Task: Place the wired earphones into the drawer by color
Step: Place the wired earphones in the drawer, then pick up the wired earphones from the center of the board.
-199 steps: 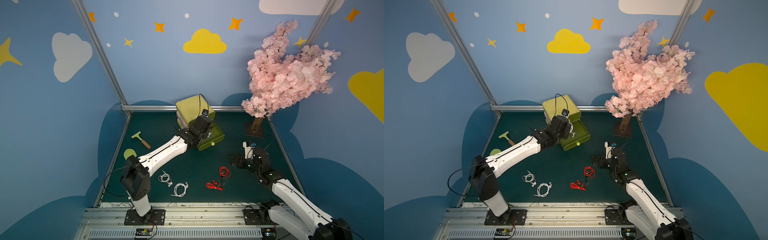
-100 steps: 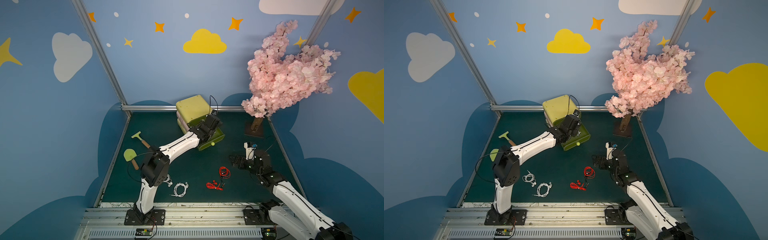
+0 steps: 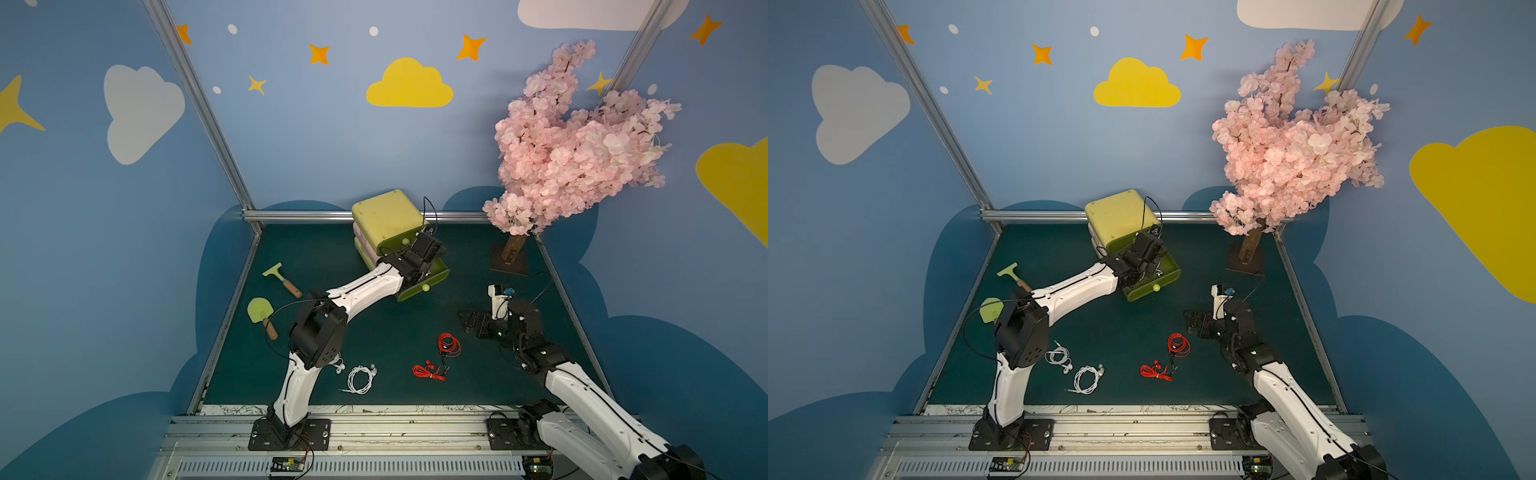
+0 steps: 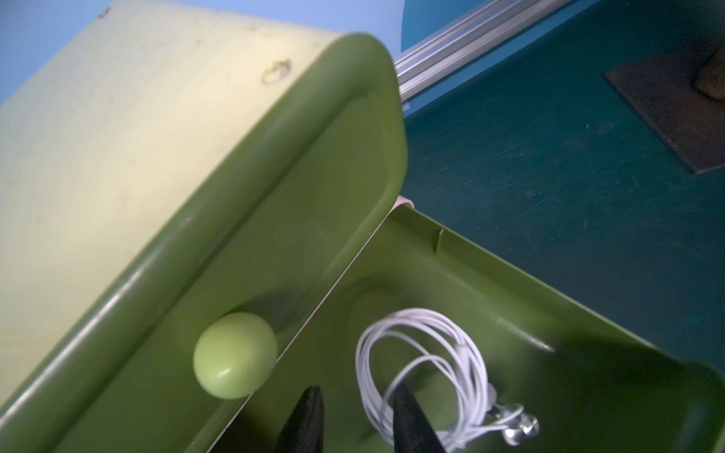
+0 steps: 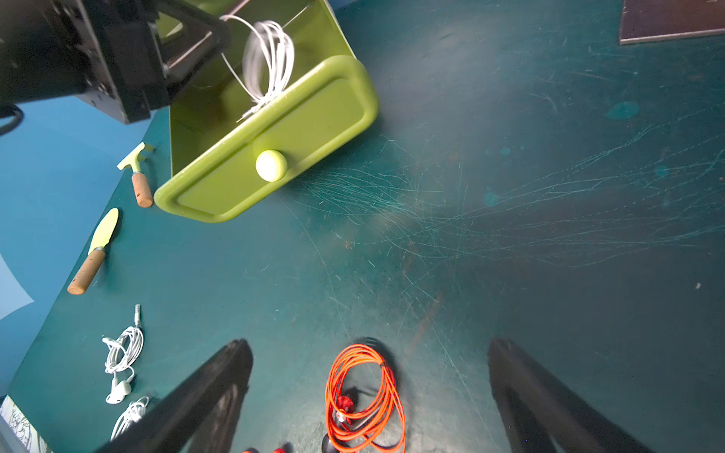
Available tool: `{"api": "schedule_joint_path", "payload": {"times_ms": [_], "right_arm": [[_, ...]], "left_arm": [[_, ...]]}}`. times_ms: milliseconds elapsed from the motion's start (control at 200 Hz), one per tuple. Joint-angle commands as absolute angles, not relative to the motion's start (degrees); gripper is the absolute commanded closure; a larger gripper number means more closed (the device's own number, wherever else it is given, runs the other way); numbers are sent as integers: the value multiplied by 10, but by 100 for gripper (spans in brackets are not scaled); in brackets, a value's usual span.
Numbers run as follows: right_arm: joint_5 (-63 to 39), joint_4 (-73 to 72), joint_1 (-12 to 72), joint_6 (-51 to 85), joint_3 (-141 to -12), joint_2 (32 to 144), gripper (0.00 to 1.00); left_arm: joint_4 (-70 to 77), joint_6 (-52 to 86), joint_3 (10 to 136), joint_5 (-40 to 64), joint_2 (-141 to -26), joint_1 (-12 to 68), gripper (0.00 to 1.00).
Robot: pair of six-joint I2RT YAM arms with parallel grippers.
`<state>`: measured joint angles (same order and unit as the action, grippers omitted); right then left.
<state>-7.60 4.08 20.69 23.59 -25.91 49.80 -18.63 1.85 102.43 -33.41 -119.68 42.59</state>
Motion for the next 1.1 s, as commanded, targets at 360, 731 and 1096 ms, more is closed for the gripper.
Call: {"api": "schedule_joint_path", "payload": {"times_ms": [360, 731, 1096], "right_arm": [[-76, 28, 204, 234, -254, 496, 2], [-165, 15, 204, 230, -268, 515, 2], [-269, -8, 211, 199, -287, 570, 2]], "left_arm": [[-236, 58, 1009, -305, -1091, 447, 29], [-316, 168, 828, -283, -889, 460, 0], [-436, 302, 614, -227, -723, 460, 0]]}}
